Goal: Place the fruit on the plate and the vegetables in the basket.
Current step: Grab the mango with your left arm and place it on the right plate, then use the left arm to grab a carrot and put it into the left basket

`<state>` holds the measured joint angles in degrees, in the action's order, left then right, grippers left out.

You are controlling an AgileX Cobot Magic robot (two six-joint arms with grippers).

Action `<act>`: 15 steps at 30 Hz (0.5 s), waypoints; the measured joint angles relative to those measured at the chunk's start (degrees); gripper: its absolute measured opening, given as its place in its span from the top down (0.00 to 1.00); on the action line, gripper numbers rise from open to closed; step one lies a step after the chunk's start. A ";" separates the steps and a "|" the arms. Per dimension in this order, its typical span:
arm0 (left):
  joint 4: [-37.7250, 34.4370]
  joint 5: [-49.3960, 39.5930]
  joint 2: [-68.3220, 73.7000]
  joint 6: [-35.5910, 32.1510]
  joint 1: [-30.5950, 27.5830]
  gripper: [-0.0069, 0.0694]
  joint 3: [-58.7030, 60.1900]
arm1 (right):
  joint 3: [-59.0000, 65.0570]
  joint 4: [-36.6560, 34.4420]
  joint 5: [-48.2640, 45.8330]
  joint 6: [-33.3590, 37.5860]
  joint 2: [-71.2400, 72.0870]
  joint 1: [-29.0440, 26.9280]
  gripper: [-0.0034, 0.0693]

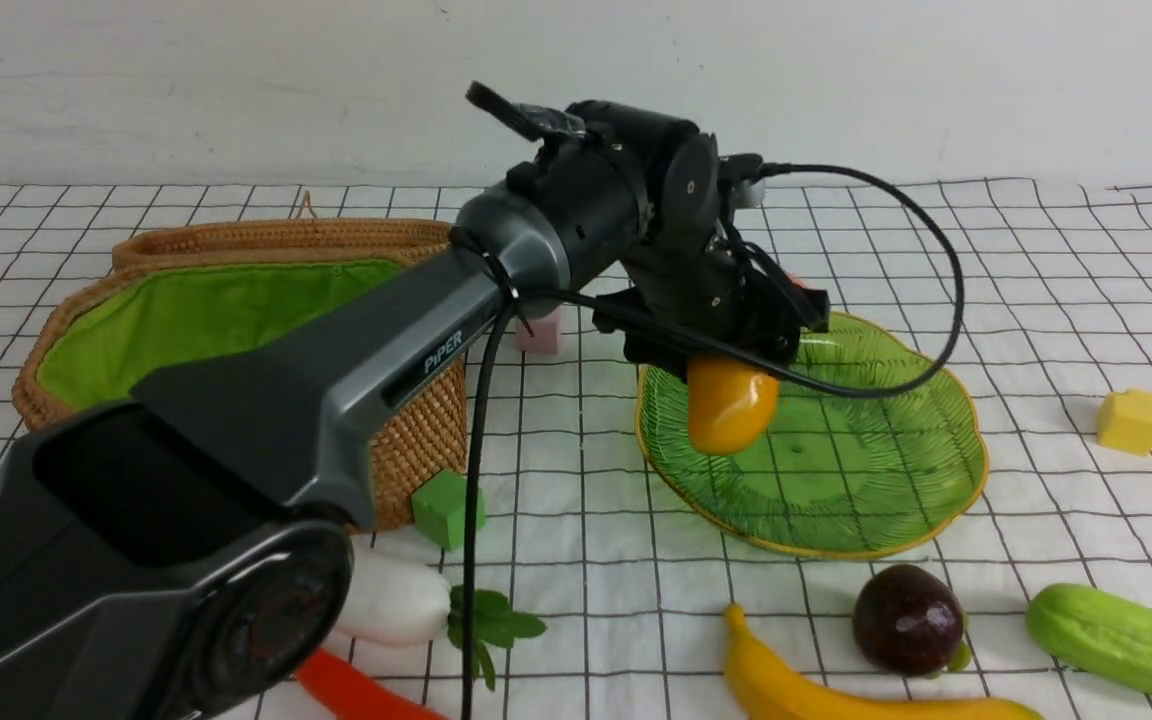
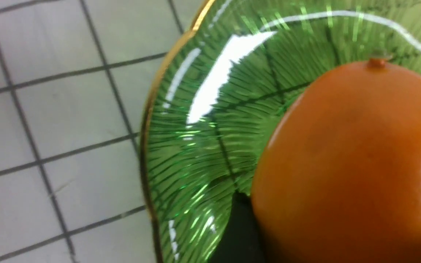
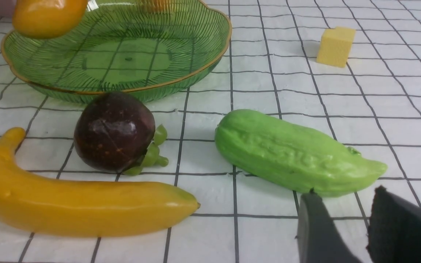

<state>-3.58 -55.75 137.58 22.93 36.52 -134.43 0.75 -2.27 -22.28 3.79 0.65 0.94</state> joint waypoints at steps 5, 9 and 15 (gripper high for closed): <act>0.34 -3.87 -2.73 0.61 -0.22 0.06 -0.36 | 0.00 0.00 0.00 0.00 0.00 0.00 0.62; 0.08 -6.48 -8.08 -0.96 -1.19 0.04 -0.36 | 0.00 -0.04 0.00 0.00 0.00 0.00 0.62; 0.10 -11.45 -17.46 -2.71 -2.89 0.05 -0.28 | 0.00 -0.04 0.00 0.00 0.00 0.00 0.62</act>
<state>-3.49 -67.20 120.12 20.22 33.64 -134.71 0.75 -2.31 -22.28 3.79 0.65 0.94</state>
